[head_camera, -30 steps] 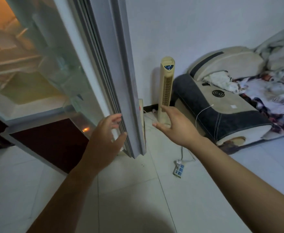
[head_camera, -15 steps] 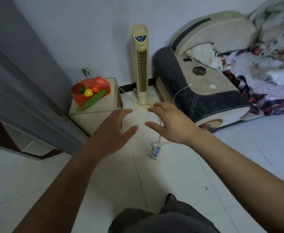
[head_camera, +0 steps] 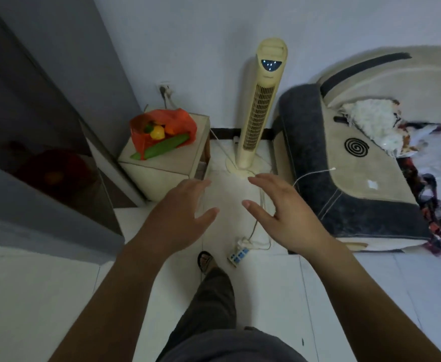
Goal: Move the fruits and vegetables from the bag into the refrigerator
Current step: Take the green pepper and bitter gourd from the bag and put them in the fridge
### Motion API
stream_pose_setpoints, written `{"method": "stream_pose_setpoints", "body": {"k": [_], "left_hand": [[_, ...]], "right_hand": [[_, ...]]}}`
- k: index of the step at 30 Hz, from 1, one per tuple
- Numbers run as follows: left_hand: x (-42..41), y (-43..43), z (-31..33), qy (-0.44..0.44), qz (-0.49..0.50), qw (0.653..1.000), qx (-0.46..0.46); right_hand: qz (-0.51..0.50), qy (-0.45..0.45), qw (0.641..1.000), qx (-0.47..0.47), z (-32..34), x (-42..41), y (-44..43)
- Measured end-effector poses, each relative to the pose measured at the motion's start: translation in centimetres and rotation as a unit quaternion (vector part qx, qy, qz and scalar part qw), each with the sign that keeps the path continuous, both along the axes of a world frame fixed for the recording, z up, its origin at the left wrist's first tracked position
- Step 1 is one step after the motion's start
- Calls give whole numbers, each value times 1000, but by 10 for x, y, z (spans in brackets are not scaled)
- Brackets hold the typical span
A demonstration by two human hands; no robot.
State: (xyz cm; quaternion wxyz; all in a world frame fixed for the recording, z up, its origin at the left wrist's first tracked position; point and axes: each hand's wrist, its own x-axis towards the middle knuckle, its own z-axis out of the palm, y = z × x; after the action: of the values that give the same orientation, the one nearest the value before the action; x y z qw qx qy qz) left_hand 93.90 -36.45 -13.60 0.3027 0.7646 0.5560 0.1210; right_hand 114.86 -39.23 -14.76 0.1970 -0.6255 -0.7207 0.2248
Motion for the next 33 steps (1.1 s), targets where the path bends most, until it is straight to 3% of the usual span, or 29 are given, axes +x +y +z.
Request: {"method": "stream_pose_setpoints", "body": {"k": [8, 13, 26, 33], "left_hand": [[12, 146, 11, -48, 32, 998, 28], [-10, 201, 2, -3, 81, 997, -12], [-75, 306, -74, 78, 258, 958, -102], [-94, 377, -112, 106, 300, 940, -124]], "right_hand": [[32, -48, 998, -10, 6, -8, 149], [6, -57, 998, -40, -10, -18, 219], [271, -85, 953, -104, -63, -119, 425], [342, -121, 925, -112, -108, -136, 528]]}}
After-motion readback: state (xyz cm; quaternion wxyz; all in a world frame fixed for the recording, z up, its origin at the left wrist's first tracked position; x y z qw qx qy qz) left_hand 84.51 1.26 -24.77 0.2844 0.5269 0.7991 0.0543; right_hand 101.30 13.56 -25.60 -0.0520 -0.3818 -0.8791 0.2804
